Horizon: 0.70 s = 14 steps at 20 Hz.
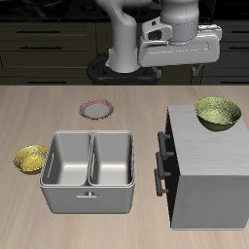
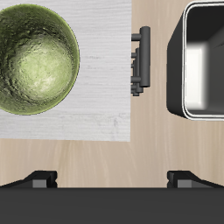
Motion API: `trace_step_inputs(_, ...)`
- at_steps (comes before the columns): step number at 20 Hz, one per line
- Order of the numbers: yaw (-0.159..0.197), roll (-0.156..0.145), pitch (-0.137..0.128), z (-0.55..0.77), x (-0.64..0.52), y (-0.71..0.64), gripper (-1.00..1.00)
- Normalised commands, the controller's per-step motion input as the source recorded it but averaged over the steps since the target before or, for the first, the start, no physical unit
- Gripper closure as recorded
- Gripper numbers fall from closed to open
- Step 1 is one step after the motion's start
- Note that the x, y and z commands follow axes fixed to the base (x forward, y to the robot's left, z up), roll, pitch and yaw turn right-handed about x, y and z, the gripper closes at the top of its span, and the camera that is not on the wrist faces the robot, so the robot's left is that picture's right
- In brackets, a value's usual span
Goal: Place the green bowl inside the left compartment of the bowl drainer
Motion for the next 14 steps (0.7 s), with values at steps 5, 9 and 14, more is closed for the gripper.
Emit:
trace_step_inputs(5, 0.016, 0.002, 0.006, -0.05, 0.36, 0.17, -1.0)
trace_step_inputs(9, -0.015, -0.004, 0.001, 0.05, 0.25, 0.08, -1.0)
trace_step_inputs(14, -0.026, -0.015, 0.019, 0.05, 0.29, 0.19, -1.0)
